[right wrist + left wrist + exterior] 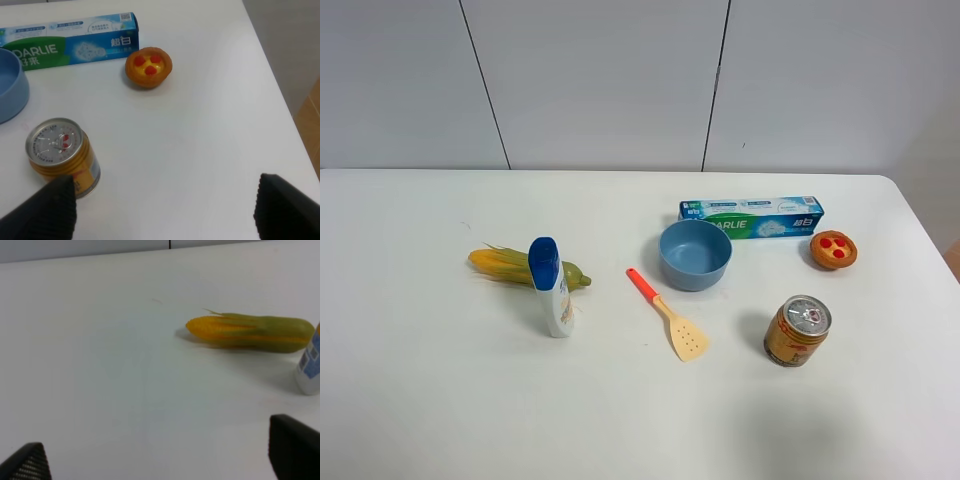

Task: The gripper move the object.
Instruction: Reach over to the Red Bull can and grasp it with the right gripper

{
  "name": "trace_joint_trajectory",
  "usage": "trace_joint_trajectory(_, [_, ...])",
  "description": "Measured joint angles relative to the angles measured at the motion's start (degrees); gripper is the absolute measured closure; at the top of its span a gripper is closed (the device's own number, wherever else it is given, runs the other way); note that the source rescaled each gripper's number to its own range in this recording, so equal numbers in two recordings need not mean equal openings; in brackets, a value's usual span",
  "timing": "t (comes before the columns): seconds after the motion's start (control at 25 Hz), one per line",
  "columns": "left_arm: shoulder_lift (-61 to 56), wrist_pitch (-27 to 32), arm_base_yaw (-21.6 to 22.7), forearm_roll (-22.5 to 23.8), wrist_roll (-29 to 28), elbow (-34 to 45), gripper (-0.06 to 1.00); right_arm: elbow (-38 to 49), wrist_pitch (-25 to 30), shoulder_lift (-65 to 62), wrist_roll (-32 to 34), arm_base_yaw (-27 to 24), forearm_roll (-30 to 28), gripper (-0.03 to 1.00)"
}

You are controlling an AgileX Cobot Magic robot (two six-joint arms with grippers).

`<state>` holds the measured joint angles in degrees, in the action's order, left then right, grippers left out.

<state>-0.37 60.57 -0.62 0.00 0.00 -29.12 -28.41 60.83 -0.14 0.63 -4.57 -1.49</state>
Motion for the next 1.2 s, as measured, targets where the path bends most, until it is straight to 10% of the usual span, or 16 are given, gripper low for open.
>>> trace_joint_trajectory(0.04, [0.0,0.0,0.0,0.0,0.0,0.0,-0.06,0.0,0.0,0.0,0.0,0.0,0.0,0.72])
trace_joint_trajectory(0.84, [0.0,0.0,0.0,0.0,0.0,0.0,-0.06,-0.5,-0.52,5.84,2.9,0.0,-2.69,0.72])
trace_joint_trajectory(1.2, [0.0,0.0,0.0,0.0,0.0,0.0,-0.06,-10.38,-17.46,37.33,3.43,0.0,2.5,0.72])
